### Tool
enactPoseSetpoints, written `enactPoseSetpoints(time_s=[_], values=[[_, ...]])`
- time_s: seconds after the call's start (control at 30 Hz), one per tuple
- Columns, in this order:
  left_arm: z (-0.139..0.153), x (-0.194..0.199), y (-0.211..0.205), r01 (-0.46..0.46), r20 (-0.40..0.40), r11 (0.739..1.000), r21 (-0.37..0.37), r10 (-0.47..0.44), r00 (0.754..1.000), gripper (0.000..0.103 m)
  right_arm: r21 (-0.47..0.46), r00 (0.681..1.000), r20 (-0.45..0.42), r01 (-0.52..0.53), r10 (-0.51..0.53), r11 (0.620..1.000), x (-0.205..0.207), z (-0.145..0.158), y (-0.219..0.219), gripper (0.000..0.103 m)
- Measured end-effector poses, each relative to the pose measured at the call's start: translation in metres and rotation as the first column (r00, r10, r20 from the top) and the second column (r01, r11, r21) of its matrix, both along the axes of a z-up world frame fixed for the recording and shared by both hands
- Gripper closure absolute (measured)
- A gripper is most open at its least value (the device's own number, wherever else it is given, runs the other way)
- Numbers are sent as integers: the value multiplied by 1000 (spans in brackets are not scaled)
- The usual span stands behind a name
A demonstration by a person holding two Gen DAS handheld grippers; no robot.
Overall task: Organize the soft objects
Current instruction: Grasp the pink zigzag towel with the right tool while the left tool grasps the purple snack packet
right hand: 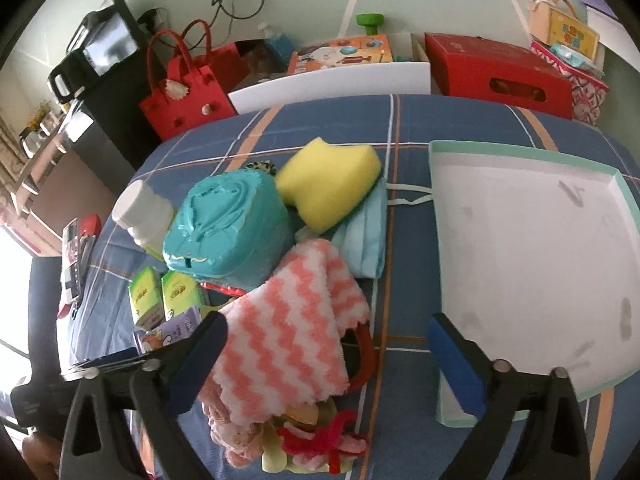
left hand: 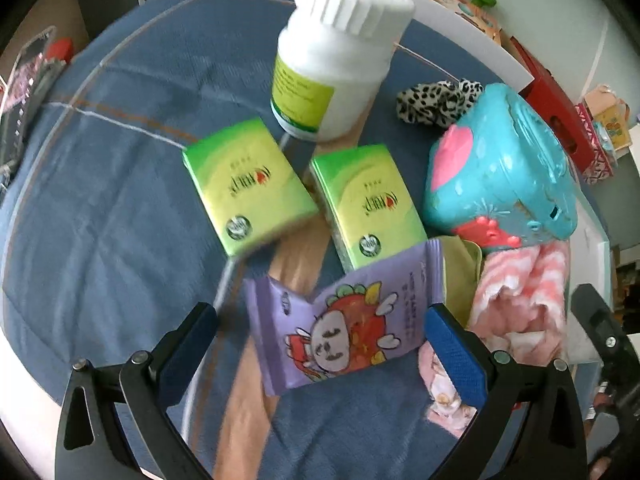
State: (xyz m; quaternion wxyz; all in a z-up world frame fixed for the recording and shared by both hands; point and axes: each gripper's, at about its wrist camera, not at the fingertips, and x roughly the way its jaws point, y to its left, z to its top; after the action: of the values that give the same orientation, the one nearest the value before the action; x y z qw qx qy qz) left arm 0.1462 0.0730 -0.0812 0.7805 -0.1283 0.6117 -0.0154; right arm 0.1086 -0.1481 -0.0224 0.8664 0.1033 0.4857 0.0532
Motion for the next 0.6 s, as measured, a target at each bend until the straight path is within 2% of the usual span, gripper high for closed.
enactPoseSetpoints(time_s=[0.07, 0.13, 0.23, 0.33, 0.4, 0.53, 0.6], values=[[-2, 0, 0, -8, 3, 1000, -5, 8, 1000, 0, 1, 1000, 5, -22, 22, 1000, 0, -1, 4, 9], [-7, 1, 0, -13, -3, 1000, -6, 13, 1000, 1, -4, 999, 10, -41, 41, 999, 0, -2, 9, 16], [-12, -2, 1, -19, -1, 1000, -4, 19, 1000, 6, -11, 997, 8, -72, 72, 997, 1, -5, 16, 23], [-13, -4, -1, -16, 7, 1000, -20, 17, 1000, 15, -14, 996, -5, -85, 85, 996, 2, -10, 20, 30], [-8, -6, -4, -8, 8, 1000, -27, 8, 1000, 25, -25, 996, -14, -89, 89, 996, 3, -13, 21, 34], [-7, -9, -8, -3, 17, 999, -32, 3, 1000, 32, -25, 994, -22, -104, 103, 994, 2, -14, 24, 52], [-6, -10, -8, -10, 23, 999, -50, 11, 1000, 41, -21, 994, -22, -110, 109, 994, 2, -15, 25, 58]])
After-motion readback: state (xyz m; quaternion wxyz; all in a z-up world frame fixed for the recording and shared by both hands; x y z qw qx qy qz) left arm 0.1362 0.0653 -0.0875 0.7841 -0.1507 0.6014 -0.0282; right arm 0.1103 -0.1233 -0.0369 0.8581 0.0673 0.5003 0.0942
